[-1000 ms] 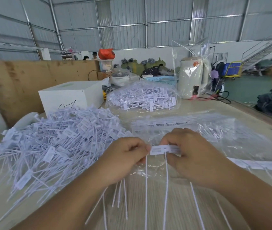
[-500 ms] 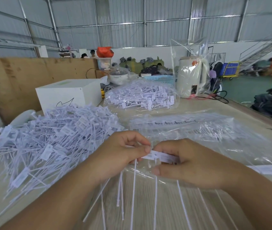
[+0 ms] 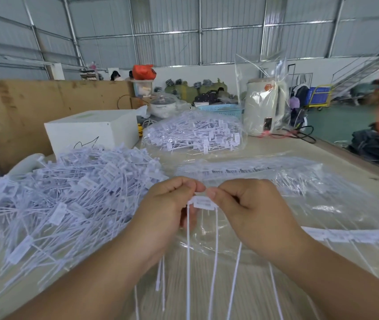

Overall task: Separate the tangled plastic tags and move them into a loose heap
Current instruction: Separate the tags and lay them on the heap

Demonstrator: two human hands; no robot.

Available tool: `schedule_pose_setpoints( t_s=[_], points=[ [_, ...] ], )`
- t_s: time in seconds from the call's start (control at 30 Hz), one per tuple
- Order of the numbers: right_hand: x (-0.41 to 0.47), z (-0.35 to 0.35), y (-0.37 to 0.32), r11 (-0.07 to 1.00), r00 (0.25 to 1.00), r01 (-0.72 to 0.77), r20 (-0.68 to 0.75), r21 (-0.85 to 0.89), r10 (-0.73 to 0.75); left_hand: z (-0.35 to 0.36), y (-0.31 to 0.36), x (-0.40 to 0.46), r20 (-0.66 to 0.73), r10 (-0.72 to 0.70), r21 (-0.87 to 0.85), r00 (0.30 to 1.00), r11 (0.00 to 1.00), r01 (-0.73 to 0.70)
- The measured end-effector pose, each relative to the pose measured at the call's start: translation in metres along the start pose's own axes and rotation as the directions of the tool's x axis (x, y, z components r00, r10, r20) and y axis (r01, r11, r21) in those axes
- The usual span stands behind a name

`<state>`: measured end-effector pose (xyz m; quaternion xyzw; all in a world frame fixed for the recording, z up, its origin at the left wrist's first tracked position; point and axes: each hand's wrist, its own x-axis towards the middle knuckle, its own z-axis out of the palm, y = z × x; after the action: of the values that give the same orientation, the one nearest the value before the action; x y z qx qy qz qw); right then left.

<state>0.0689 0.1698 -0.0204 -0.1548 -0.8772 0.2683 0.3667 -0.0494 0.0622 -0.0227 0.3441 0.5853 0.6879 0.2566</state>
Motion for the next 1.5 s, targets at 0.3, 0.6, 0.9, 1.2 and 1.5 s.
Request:
schedule_pose_setpoints(
  t_s=[0.3, 0.6, 0.9, 1.2, 1.5],
  points=[
    [-0.004, 0.003, -0.002, 0.999, 0.998, 0.027, 0.060, -0.022, -0.025, 0.002, 0.000, 0.003, -0.210, 0.035, 0.089, 0.977, 0.996, -0.016],
    [-0.012, 0.008, -0.016, 0.988, 0.997, 0.075, -0.024, -0.136, -0.079, 0.001, -0.004, 0.006, -0.292, 0.028, 0.158, 0.956, 0.987, 0.020],
    [-0.015, 0.010, -0.022, 0.859, 0.919, 0.320, -0.091, -0.399, -0.384, -0.012, 0.014, 0.007, -0.006, -0.334, 0.072, 0.943, 0.940, 0.333],
    [-0.009, -0.010, -0.006, 0.979, 0.972, 0.181, -0.132, -0.091, -0.192, -0.033, 0.015, 0.014, 0.038, -0.349, -0.031, 0.936, 0.936, 0.351],
    [-0.008, 0.005, 0.001, 0.981, 0.986, 0.106, 0.109, 0.163, -0.124, -0.010, 0.003, -0.001, 0.288, -0.085, 0.073, 0.954, 0.995, 0.066]
  ],
)
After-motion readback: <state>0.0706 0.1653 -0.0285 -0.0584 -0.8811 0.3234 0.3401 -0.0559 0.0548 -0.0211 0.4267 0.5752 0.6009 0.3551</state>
